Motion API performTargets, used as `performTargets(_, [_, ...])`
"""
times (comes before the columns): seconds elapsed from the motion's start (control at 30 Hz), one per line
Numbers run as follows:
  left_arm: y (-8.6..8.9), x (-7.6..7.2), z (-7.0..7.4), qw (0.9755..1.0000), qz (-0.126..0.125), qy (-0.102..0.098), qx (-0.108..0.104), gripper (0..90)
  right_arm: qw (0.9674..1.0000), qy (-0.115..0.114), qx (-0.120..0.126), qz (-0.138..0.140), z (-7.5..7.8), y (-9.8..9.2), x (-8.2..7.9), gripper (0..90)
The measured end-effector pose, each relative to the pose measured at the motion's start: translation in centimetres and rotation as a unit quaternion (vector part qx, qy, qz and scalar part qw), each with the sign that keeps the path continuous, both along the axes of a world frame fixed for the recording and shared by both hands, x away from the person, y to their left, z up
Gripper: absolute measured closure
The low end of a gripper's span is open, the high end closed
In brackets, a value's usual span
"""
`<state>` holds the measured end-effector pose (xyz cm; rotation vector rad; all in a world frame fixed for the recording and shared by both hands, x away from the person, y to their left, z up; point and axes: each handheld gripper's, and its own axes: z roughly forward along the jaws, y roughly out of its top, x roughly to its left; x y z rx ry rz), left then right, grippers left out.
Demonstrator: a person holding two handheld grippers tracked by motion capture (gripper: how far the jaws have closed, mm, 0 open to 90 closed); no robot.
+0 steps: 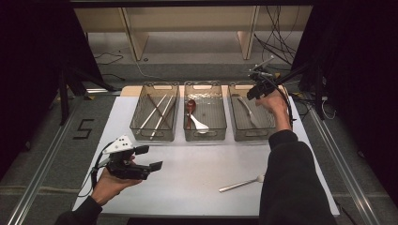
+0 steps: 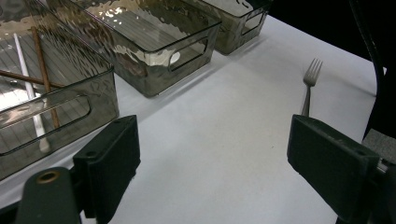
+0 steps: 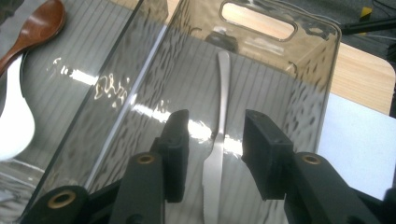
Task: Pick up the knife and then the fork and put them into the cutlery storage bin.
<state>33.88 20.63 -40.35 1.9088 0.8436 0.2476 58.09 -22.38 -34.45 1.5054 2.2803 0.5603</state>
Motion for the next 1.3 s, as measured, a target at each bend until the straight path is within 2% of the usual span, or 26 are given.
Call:
performTargets(0.27, [0.0, 0.0, 0.0, 1.0, 0.0, 0.0, 0.0, 16.7, 0.9998, -0.003, 0.014, 0.011, 0.5, -0.7, -1.1, 54.5])
performTargets(0.43, [0.0, 0.0, -0.1, 1.0, 0.0, 0.0, 0.001, 16.7, 0.9987, -0.004, 0.022, 0.046, 0.9, 0.2, -2.2, 47.2])
performTargets(0.53, [0.0, 0.0, -0.1, 1.0, 0.0, -0.001, 0.002, 16.6, 0.9969, -0.012, 0.024, 0.074, 1.4, 0.9, -3.3, 44.5])
performTargets(0.6, [0.0, 0.0, 0.0, 1.0, -0.001, -0.001, 0.004, 16.6, 0.9957, -0.017, 0.03, 0.086, 1.7, 1.2, -4.0, 41.4])
performTargets(0.7, [0.0, 0.0, 0.0, 1.0, 0.0, -0.002, 0.004, 16.6, 0.9941, -0.023, 0.026, 0.103, 1.8, 1.5, -5.0, 39.6])
performTargets(0.97, [0.0, 0.0, -0.1, 1.0, 0.001, -0.004, 0.003, 16.6, 0.9911, -0.039, 0.032, 0.123, 2.0, 0.9, -7.5, 37.8])
performTargets(1.17, [0.0, 0.0, -0.1, 1.0, 0.003, -0.003, 0.001, 16.6, 0.9894, -0.043, 0.033, 0.135, 2.0, 0.8, -8.9, 36.0])
performTargets(1.3, [0.1, 0.0, -0.2, 1.0, 0.004, -0.002, 0.001, 16.7, 0.9868, -0.046, 0.035, 0.152, 1.8, 0.8, -10.3, 34.4])
